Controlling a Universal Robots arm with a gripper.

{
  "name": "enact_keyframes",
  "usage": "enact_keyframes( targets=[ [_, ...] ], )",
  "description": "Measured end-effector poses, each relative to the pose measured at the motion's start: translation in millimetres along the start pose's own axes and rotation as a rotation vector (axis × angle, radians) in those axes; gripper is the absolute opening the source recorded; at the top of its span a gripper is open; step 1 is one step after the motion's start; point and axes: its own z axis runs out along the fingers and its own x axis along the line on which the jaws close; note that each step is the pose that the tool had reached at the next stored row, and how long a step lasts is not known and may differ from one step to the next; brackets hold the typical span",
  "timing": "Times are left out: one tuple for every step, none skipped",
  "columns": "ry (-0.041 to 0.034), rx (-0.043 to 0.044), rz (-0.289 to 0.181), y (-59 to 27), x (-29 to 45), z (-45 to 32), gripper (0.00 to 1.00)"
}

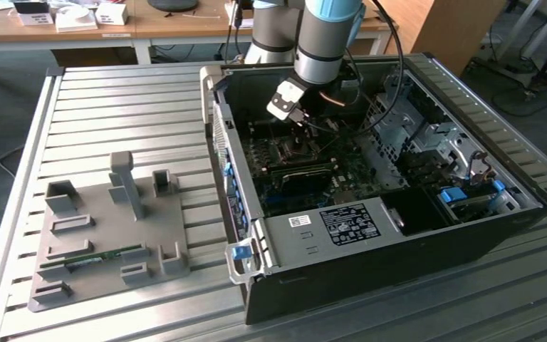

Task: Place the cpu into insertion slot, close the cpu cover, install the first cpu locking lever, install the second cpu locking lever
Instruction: 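Place the cpu into insertion slot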

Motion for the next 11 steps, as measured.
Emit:
enact_keyframes(
  targets=[
    [0.0001,-0.0001,0.000,0.0,0.0,0.0,0.11],
    [0.0000,0.0000,0.000,0.0,0.0,0.1,0.11],
    [0.0000,0.0001,0.000,0.0,0.0,0.5,0.11],
    [-0.0005,0.0004,0.000,-0.1,-0.1,0.9,0.11],
    [-0.0009,0.0006,0.000,-0.1,-0.2,1.4,0.11],
    [-0.0010,0.0006,0.000,-0.2,-0.2,1.8,0.11],
    [-0.0007,0.0004,0.000,-0.1,-0.2,2.2,0.11],
    [-0.0005,0.0002,0.000,-0.1,-0.2,2.4,0.11],
    [-0.0002,0.0001,0.000,-0.1,-0.2,2.5,0.11],
    [-0.0001,0.0000,0.000,-0.1,-0.1,2.5,0.11],
    [-0.0002,0.0000,0.000,-0.1,-0.2,2.5,0.11]
  ],
)
